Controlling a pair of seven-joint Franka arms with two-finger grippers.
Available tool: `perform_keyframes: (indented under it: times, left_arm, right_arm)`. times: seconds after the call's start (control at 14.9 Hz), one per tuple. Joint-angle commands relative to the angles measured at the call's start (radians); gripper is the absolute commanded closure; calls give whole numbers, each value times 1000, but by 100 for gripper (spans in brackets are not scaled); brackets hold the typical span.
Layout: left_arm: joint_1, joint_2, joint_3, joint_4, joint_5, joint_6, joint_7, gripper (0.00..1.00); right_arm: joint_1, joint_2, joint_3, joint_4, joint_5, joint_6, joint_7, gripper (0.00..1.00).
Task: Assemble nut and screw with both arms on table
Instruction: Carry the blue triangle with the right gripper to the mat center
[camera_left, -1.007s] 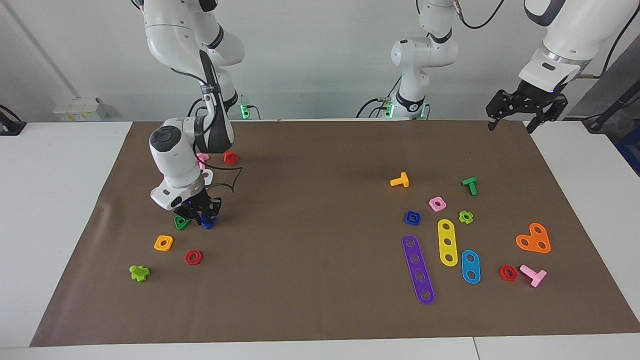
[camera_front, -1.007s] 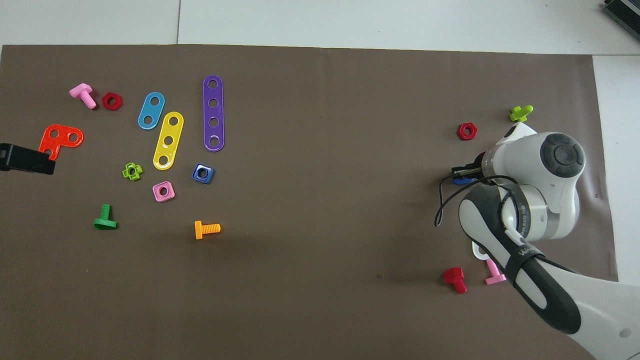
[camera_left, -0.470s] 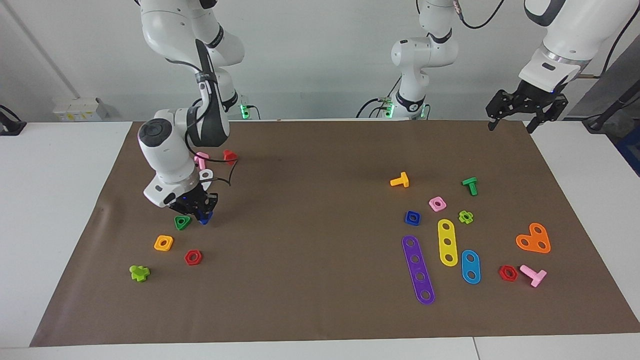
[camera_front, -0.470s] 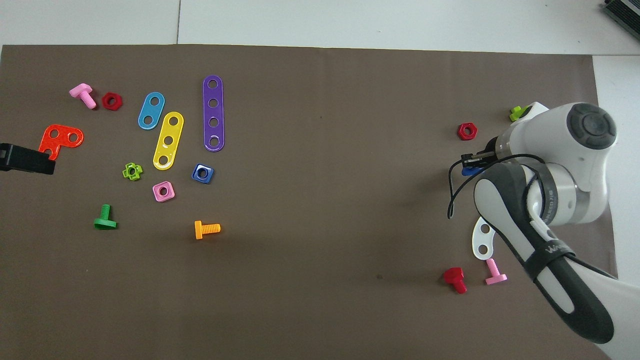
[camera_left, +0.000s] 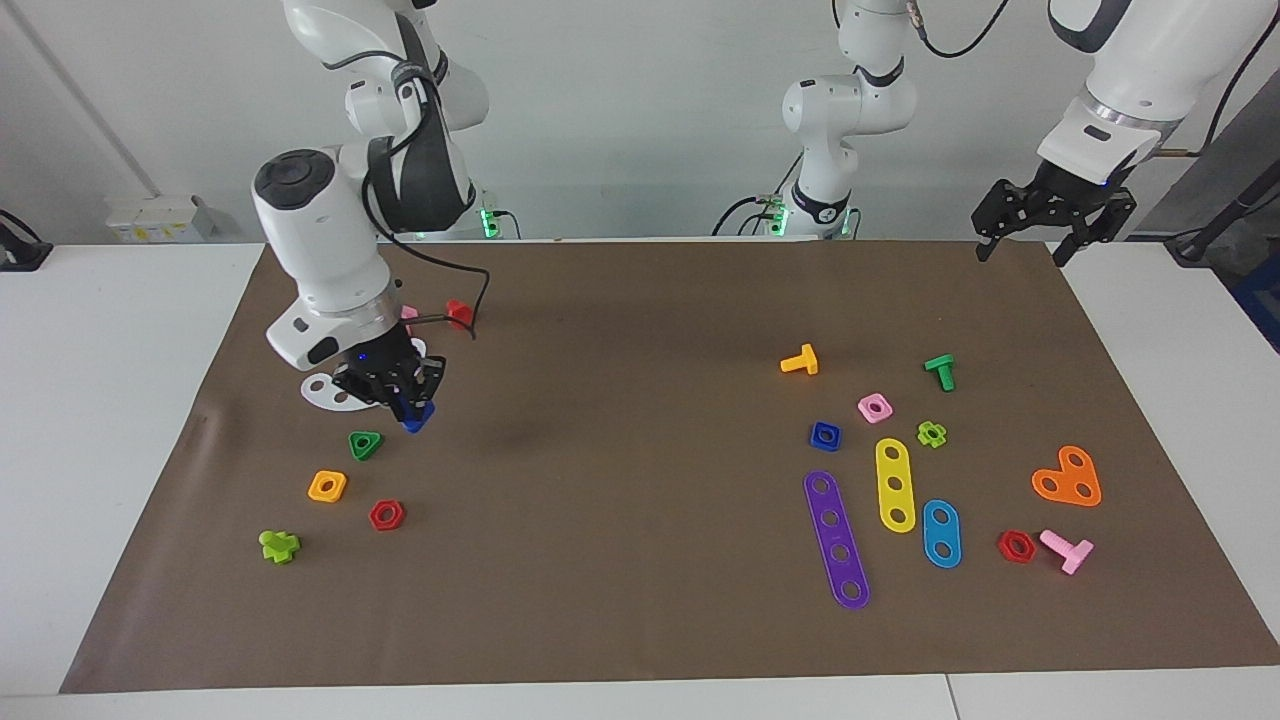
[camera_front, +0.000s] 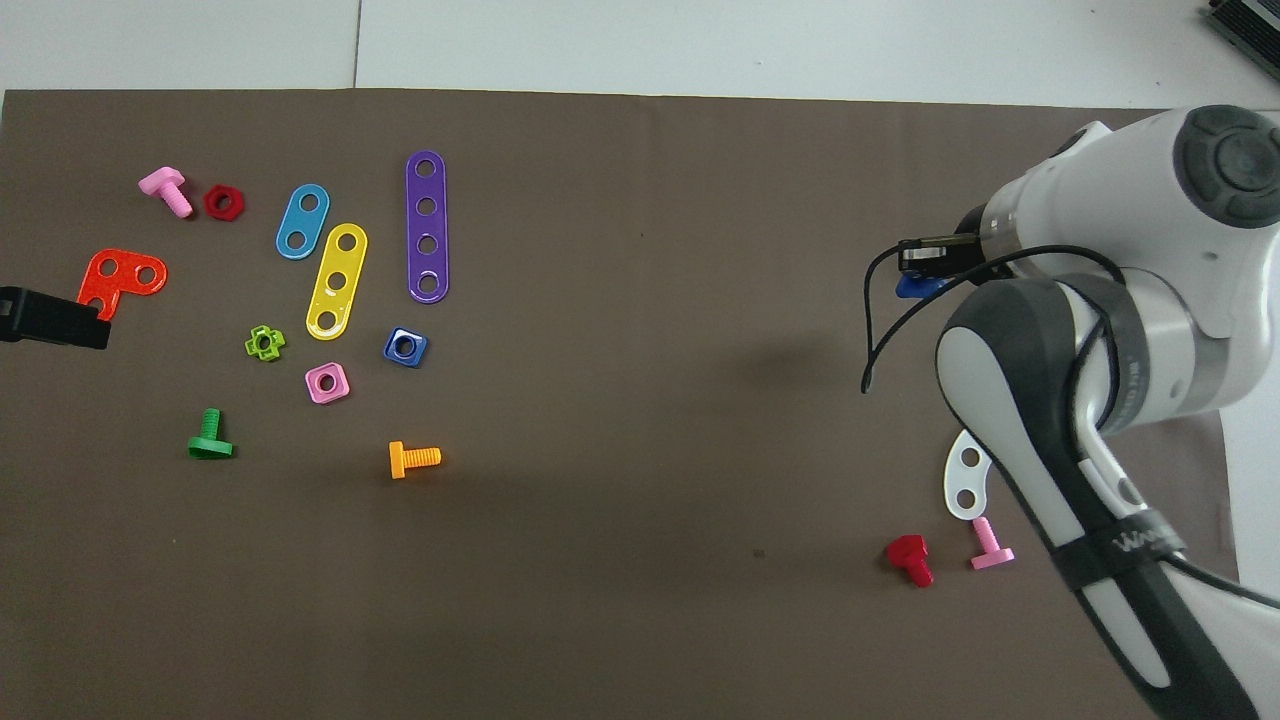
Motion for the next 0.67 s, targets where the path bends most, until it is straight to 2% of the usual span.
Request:
perform_keyframes:
  times: [0.0,0.27,0.6]
  left_arm:
    - [2,-32,-1,-37,15,12,-2,0]
    - [2,-32,-2,-37,15,12,-2,0]
    - [2,-32,-2,-37,15,14,-2,0]
  right_arm:
    - [127,29,0,30,-11,-2,207,100]
    - [274,101,0,30,-92,129,430,100]
    - [378,191,2,30,-88,238,536,100]
